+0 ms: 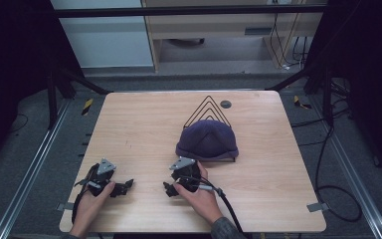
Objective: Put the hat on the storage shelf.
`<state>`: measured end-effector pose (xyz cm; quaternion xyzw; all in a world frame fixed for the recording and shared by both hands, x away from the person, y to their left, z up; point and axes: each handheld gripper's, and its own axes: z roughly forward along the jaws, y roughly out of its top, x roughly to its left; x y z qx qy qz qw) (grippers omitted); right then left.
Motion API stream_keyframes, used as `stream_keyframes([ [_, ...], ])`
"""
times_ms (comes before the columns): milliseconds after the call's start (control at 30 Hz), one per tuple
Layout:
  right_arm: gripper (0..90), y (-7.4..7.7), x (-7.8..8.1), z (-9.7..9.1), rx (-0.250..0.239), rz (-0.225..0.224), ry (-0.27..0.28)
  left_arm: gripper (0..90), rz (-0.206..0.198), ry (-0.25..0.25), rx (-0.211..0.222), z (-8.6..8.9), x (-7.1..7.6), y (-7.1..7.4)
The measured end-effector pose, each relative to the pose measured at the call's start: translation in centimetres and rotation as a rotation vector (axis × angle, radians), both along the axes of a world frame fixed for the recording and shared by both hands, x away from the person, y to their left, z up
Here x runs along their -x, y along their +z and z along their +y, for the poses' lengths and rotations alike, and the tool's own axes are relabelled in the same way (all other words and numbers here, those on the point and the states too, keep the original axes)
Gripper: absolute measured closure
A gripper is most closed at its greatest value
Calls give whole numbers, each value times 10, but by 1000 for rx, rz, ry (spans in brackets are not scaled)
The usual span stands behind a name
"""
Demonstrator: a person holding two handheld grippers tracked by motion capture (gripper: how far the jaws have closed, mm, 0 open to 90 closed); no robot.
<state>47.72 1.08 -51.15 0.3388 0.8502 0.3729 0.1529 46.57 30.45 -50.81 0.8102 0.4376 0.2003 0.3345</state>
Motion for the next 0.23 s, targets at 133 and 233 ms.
stream_keyframes([
  [133, 80, 0, 3, 0, 2, -3, -24, 27, 3, 4, 0, 0, 0, 0],
  [233, 81, 0, 6, 0, -1, -2, -54, 27, 3, 4, 0, 0, 1, 0],
])
